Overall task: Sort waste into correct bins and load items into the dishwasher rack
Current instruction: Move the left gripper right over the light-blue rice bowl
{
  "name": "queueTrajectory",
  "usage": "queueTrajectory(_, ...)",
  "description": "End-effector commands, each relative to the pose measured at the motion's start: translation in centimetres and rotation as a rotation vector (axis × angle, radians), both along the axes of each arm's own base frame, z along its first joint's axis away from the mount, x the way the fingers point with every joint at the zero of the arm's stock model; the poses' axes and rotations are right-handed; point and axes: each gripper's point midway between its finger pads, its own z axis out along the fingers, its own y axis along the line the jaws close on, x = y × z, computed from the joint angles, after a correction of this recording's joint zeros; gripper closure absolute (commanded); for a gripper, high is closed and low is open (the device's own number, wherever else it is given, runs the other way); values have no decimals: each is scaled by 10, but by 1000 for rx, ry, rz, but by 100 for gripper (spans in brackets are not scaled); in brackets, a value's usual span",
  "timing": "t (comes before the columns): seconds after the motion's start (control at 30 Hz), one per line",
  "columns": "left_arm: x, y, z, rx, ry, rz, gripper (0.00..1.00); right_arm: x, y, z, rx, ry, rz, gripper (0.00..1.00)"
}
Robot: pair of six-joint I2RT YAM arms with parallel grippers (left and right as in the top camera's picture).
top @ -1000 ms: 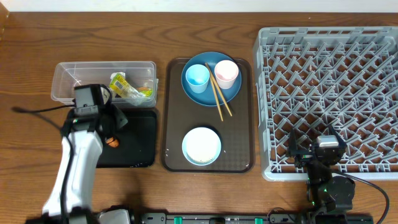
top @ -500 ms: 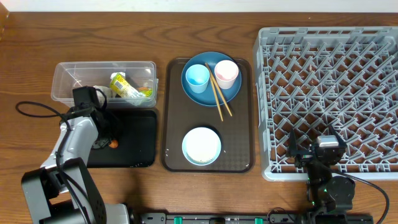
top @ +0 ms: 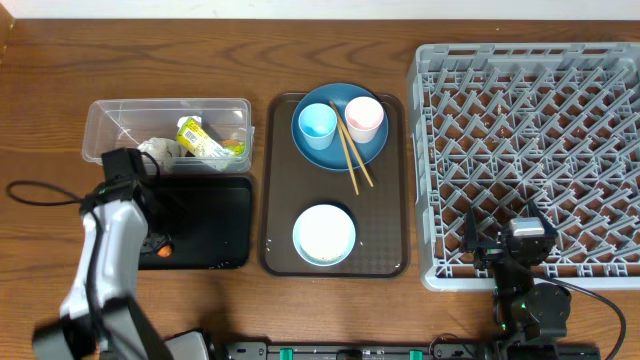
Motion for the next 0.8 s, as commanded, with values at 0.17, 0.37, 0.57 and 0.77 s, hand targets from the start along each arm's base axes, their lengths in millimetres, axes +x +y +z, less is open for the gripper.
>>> queueTrajectory(0.17, 16, -29, 73, -64, -325, -99, 94, 0, -2, -1, -11, 3, -8, 1)
queueTrajectory(0.37, 5, -72, 105, -129, -435, -291, 94, 0, -2, -1, -11, 3, -8, 1)
queueTrajectory(0.57, -11, -112, 115, -171, -405, -438, 94, 0, -2, -1, -11, 3, -8, 1)
queueTrajectory(0.77, -16, -162, 124, -219, -369, -647, 94, 0, -2, -1, -11, 3, -8, 1)
